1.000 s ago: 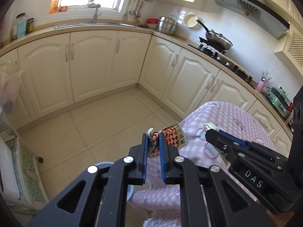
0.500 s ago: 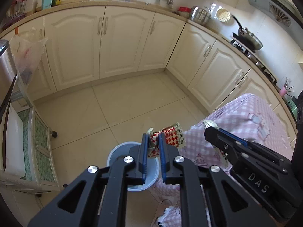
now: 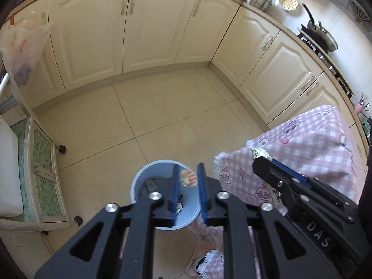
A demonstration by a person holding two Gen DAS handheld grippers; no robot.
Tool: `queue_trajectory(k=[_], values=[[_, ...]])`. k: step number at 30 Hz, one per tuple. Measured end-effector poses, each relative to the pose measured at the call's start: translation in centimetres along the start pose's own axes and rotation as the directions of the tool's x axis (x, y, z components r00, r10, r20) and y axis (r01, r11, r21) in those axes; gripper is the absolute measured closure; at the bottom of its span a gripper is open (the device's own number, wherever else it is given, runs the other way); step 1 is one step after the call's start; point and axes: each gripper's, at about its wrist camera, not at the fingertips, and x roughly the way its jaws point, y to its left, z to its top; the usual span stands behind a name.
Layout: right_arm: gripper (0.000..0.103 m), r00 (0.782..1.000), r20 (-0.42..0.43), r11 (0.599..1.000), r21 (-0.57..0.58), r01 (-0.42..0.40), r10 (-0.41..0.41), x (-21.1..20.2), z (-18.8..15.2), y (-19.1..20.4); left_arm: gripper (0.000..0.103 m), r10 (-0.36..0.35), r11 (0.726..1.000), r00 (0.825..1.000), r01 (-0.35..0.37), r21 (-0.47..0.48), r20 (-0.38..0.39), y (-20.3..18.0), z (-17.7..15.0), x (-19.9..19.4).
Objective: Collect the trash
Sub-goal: 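Carry both red-white wrappers over the blue bin and open both grippers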
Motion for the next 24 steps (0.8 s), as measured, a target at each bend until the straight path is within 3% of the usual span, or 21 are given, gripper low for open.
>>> queue_trajectory(k=[6, 11, 19, 24], values=[[0.089, 1.000, -0.017, 1.000, 0.008, 0.003, -0.003, 1.0, -0.3, -0.3, 0.069, 0.006, 1.000, 0.999, -0.006, -0.013, -0.032, 0.6, -0.6, 1.3], [0.088, 1.000, -0.030, 1.000, 0.017, 0.008, -0.007, 1.5, -0.5, -0.6, 0.053, 0.010, 1.000, 0.999, -0.011, -0.028, -0.048, 1.2, -0.8, 1.5], [0.088, 1.000, -0.018, 1.000, 0.023, -0.001, 0.001, 0.9, -0.3, -0.3, 0.042, 0.016, 0.999, 0.999, -0.018, -0.050, -0.047, 1.7, -0.8, 0.5], [0.079, 1.000, 0.025, 1.000, 0.025, -0.007, 0.007, -0.5, 0.3, -0.3, 0.042, 0.023, 0.999, 0.999, -0.024, -0.033, -0.023, 1.4, -0.5, -0.9]])
